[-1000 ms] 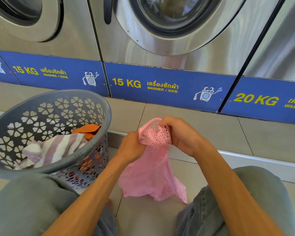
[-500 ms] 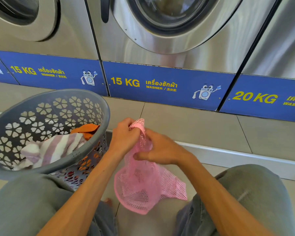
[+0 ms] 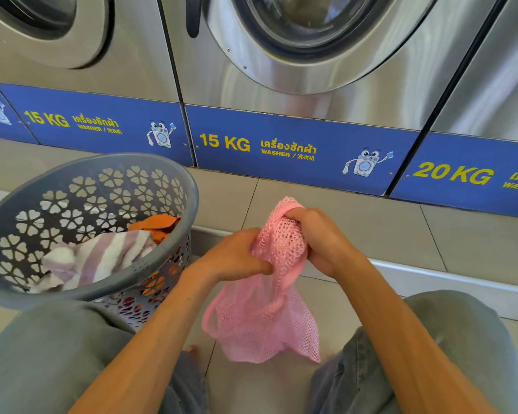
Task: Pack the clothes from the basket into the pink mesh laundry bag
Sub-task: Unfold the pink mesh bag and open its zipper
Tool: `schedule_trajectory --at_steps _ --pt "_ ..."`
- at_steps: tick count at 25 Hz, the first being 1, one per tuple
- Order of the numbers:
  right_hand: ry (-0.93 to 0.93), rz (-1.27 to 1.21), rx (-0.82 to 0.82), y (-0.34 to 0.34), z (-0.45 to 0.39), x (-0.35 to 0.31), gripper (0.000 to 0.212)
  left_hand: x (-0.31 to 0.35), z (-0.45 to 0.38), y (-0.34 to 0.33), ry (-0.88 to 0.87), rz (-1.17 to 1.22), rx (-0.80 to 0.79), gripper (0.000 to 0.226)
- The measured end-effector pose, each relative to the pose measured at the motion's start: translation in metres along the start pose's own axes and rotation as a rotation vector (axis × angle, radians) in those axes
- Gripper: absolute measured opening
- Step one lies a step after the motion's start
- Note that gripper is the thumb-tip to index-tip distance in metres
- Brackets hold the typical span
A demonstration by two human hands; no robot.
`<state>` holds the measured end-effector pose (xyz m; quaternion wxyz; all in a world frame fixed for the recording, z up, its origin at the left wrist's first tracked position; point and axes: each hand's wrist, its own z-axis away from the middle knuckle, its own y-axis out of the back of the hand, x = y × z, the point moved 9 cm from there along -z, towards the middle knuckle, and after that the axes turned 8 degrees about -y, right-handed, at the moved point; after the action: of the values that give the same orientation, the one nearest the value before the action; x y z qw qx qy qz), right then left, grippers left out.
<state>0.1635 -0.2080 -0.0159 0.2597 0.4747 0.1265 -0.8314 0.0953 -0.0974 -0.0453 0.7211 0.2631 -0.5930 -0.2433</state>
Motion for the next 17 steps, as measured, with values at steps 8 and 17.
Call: schedule_trajectory --at_steps 8,17 --pt "0.042 0.445 0.129 0.038 -0.003 -0.008 0.018 -0.012 0.014 0.06 0.182 0.272 0.419 0.025" --pt "0.394 0.818 -0.119 -0.043 0.016 0.008 0.084 0.004 0.01 0.042 0.142 0.399 0.356 0.02"
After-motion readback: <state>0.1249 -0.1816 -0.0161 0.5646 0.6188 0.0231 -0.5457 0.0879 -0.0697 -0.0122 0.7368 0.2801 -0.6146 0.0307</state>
